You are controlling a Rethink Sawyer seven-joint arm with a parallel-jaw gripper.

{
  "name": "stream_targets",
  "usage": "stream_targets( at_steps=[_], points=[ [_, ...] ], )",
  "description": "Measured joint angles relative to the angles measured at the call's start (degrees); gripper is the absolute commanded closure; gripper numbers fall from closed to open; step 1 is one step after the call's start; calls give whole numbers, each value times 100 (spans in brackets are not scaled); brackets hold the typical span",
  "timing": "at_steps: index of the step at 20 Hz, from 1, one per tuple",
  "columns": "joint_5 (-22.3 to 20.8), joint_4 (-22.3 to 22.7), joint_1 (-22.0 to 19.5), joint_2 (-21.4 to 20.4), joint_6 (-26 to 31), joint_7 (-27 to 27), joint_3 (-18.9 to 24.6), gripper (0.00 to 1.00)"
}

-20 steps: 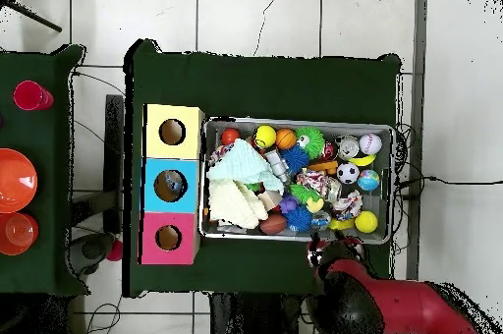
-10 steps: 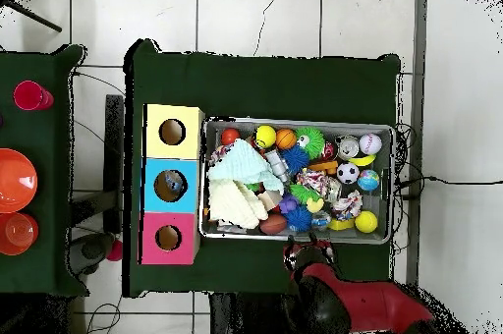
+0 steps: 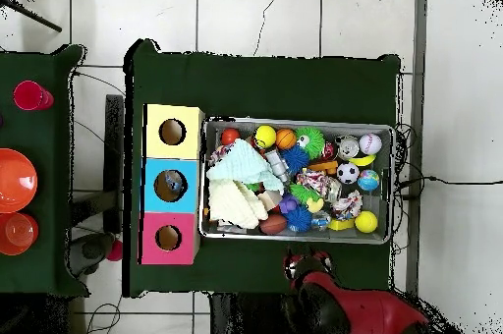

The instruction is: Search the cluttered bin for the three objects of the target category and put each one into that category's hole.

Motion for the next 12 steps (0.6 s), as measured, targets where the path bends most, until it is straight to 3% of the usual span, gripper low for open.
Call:
stream_targets(
  at_steps=[12],
  points=[
    [-16,-2,-369,299,1,0,-14,0]
  ],
)
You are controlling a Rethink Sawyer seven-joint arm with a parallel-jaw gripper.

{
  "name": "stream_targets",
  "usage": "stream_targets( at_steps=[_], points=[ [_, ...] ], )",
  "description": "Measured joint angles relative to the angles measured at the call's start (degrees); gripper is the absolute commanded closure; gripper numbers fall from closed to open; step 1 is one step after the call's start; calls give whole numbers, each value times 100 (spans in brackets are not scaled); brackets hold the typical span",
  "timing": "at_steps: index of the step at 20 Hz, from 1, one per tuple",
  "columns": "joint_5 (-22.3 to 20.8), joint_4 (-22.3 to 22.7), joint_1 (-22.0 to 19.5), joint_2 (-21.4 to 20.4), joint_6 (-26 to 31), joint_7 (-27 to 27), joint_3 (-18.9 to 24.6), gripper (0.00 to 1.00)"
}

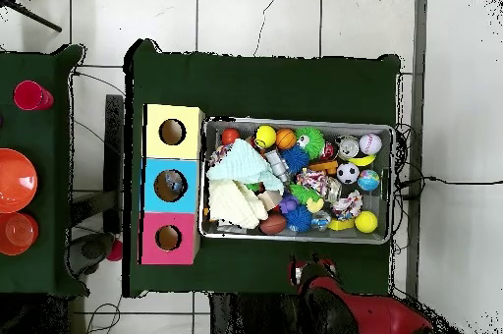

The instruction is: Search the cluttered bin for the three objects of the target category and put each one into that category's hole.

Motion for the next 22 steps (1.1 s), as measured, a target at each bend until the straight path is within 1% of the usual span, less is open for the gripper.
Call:
stream_targets(
  at_steps=[14,22],
  points=[
    [-59,-1,-174,-76,-1,0,2,0],
    [-270,-56,-44,-287,-1,0,-43,0]
  ],
)
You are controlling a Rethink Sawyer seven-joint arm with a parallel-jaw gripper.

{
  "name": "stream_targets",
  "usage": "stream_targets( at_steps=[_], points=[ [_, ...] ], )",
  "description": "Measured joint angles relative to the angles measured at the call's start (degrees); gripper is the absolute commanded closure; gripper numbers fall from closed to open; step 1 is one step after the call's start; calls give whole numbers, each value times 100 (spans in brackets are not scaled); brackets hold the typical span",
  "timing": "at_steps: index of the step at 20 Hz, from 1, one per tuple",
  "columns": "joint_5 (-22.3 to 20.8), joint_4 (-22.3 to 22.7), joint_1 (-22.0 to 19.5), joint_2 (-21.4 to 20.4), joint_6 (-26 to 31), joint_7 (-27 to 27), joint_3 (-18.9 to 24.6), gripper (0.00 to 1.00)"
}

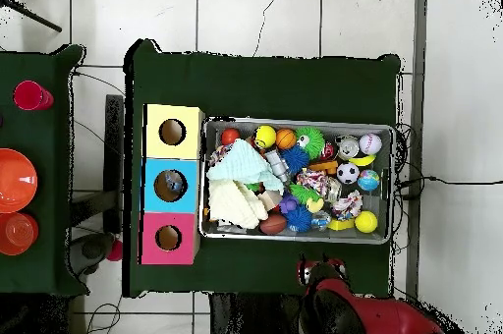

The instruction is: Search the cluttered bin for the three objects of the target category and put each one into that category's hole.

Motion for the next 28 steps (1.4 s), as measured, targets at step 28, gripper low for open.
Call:
stream_targets(
  at_steps=[28],
  points=[
    [-246,-730,824,1203,-1273,0,-1102,0]
  ],
)
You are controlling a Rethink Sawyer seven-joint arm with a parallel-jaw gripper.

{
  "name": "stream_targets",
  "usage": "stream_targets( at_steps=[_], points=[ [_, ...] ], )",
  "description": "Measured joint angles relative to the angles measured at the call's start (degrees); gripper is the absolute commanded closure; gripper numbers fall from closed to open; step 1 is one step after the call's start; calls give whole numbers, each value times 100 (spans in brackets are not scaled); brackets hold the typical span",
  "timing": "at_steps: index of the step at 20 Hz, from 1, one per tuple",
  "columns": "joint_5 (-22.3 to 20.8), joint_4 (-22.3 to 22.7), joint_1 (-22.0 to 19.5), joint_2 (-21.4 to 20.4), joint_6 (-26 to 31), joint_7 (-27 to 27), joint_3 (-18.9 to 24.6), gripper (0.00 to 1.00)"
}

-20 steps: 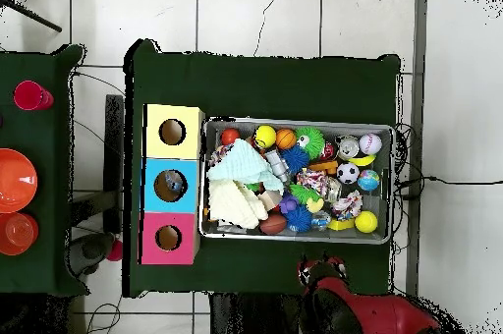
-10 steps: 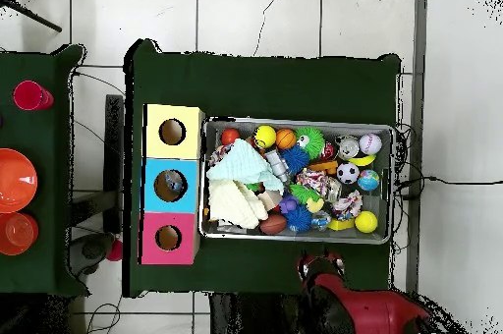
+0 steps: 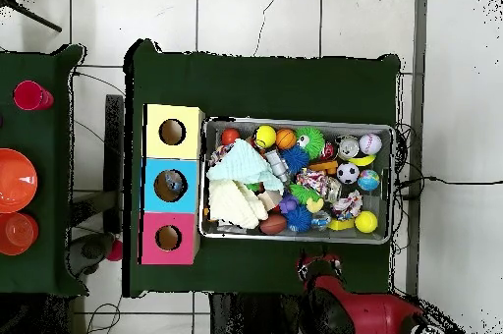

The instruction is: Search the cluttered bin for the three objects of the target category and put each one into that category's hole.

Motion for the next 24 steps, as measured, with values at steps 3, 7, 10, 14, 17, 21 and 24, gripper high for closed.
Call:
stream_targets(
  at_steps=[3,7,10,14,17,21,24],
  points=[
    [-1,-44,-36,226,-99,0,-46,0],
    [-46,-60,-130,335,-113,0,-15,0],
    [-116,-35,-419,141,55,0,196,0],
    [-68,149,-964,-489,759,0,716,0],
    [76,295,-1308,-965,1357,0,1085,0],
    [268,447,-1680,-1608,2137,0,1571,0],
    [276,460,-1719,-1866,2304,0,1728,0]
  ],
)
